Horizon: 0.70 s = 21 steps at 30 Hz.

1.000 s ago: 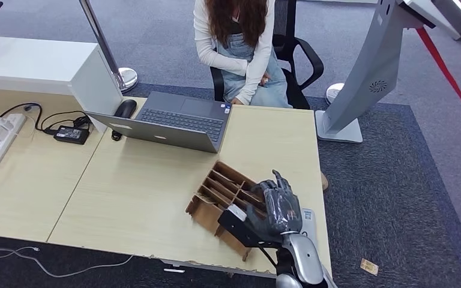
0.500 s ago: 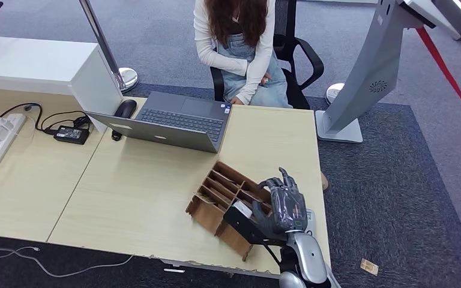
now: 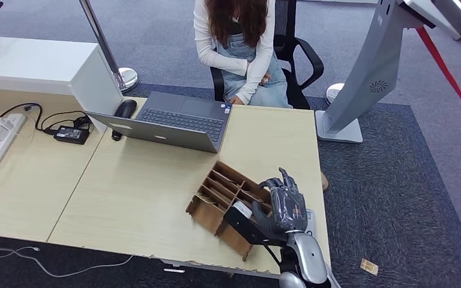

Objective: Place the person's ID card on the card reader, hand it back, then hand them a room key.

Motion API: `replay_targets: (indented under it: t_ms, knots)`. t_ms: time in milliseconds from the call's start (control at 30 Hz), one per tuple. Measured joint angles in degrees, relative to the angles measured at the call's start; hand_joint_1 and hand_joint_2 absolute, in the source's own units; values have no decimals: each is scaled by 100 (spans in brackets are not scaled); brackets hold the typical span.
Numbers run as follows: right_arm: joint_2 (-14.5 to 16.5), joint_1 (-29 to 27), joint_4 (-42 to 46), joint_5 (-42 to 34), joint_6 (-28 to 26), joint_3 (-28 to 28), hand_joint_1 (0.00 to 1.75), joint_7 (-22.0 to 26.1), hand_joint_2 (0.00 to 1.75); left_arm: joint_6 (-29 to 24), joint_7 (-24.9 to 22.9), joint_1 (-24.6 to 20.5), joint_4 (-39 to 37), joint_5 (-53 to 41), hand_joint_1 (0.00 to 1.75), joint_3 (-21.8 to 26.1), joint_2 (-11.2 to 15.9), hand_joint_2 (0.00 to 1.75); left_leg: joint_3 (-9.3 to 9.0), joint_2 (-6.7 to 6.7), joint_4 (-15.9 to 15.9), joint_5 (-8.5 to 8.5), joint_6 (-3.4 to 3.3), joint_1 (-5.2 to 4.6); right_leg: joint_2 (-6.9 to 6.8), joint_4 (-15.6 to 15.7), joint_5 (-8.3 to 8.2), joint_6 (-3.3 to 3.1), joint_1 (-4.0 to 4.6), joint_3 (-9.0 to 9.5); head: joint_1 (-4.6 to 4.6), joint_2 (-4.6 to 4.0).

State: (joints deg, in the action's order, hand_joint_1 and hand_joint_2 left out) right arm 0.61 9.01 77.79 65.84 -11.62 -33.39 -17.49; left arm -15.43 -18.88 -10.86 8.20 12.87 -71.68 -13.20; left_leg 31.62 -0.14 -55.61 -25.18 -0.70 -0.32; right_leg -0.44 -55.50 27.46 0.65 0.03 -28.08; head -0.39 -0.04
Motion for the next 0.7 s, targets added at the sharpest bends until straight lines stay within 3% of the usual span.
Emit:
replay_targets:
  t_ms: [700]
  knots:
    - [9,1,0,-43,172,-3,84,-2,175,19,42,5,1,0,0,27,2,0,0,0,0,0,0,0,0,0,0,0,0,1,0,0]
